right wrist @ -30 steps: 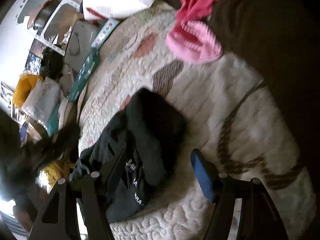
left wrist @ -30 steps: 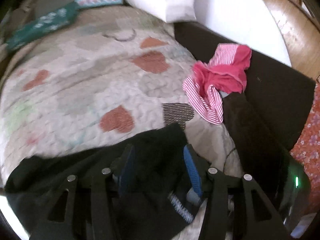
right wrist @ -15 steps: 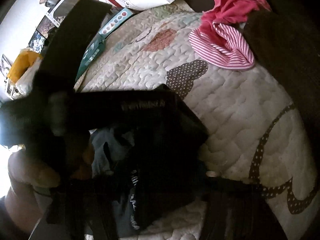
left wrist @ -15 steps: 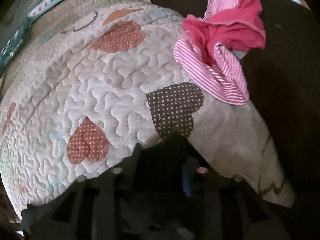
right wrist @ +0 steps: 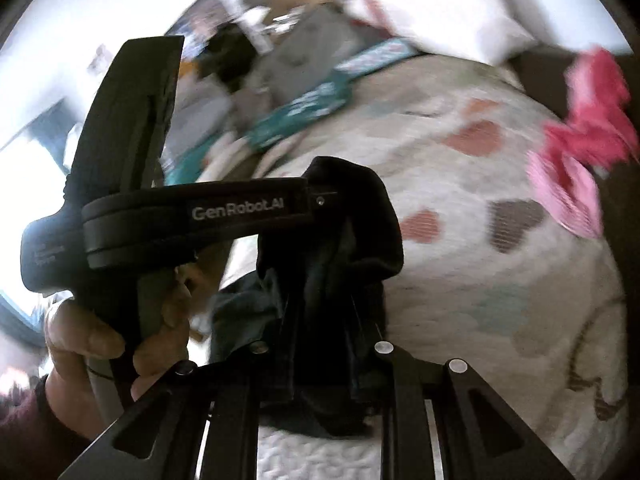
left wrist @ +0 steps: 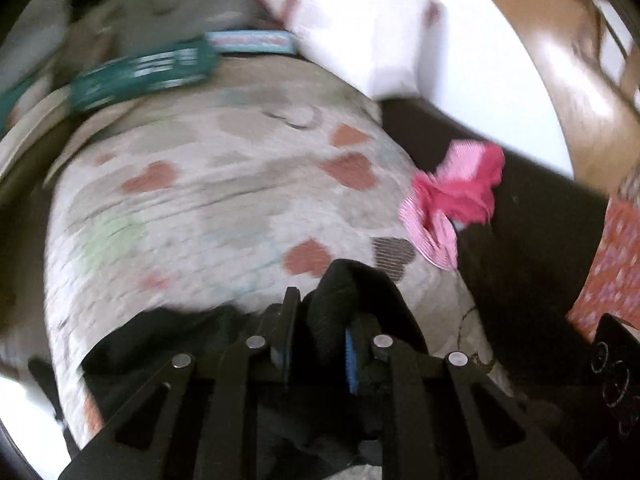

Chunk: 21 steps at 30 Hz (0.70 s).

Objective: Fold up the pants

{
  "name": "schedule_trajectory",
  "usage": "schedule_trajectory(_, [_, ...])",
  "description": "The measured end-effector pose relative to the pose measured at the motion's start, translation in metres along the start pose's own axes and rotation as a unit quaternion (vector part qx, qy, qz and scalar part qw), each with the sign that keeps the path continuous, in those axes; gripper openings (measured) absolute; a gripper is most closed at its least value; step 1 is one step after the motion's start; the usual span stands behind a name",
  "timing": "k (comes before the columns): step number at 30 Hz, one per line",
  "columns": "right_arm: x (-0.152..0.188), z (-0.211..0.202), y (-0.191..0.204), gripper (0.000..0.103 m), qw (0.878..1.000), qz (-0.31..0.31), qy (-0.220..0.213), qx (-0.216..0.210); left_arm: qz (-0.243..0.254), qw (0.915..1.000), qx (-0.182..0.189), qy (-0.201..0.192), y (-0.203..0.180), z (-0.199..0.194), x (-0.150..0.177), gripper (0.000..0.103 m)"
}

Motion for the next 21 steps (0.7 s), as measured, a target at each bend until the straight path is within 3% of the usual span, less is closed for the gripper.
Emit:
schedule_trajectory(6, [0.023, 0.04, 0.084, 0.02, 0.992, -0.101, 0.065, -0.04, -0.128, 0.9914, -0.004, -0.027, 0.101, -0.032, 0.042, 0.015])
schedule_trajectory(10, [0.053, 0.082, 0.111, 0.02, 0.982, -0.151, 0.11, -0.031, -0.177, 0.9832, -0.033, -0.028, 0.153, -0.029, 0.072, 0.013])
schedule_trajectory(13, [0.075, 0.111, 0.117, 0.021, 0.974, -0.179, 0.139, -0.019, -0.23, 0.9724, -0.027, -0.024, 0.187, -0.022, 0.093, 0.013])
schedule_trajectory(15, [0.087, 0.122, 0.121, 0.028, 0.969, -0.198, 0.149, -0.012, -0.262, 0.9647, -0.019, -0.023, 0.202, -0.019, 0.104, 0.013])
schedule_trajectory(17, [0.095, 0.123, 0.126, 0.042, 0.964, -0.219, 0.151, -0.006, -0.279, 0.9598, -0.016, -0.029, 0.213, -0.024, 0.11, 0.014])
schedule_trajectory(19, [0.1, 0.117, 0.134, 0.071, 0.959, -0.236, 0.157, -0.019, -0.29, 0.956, -0.018, -0.041, 0.22, -0.033, 0.112, 0.021])
schedule_trajectory(21, [0.102, 0.105, 0.14, 0.077, 0.955, -0.247, 0.161, -0.036, -0.303, 0.9512, -0.025, -0.052, 0.225, -0.044, 0.114, 0.027])
Point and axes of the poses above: each gripper's, at about its wrist camera, not at the fingertips, and z roughly the way its jaws point, y to its left, x to its underside, the point moved 6 cm from there along z, roughly the way its jaws point
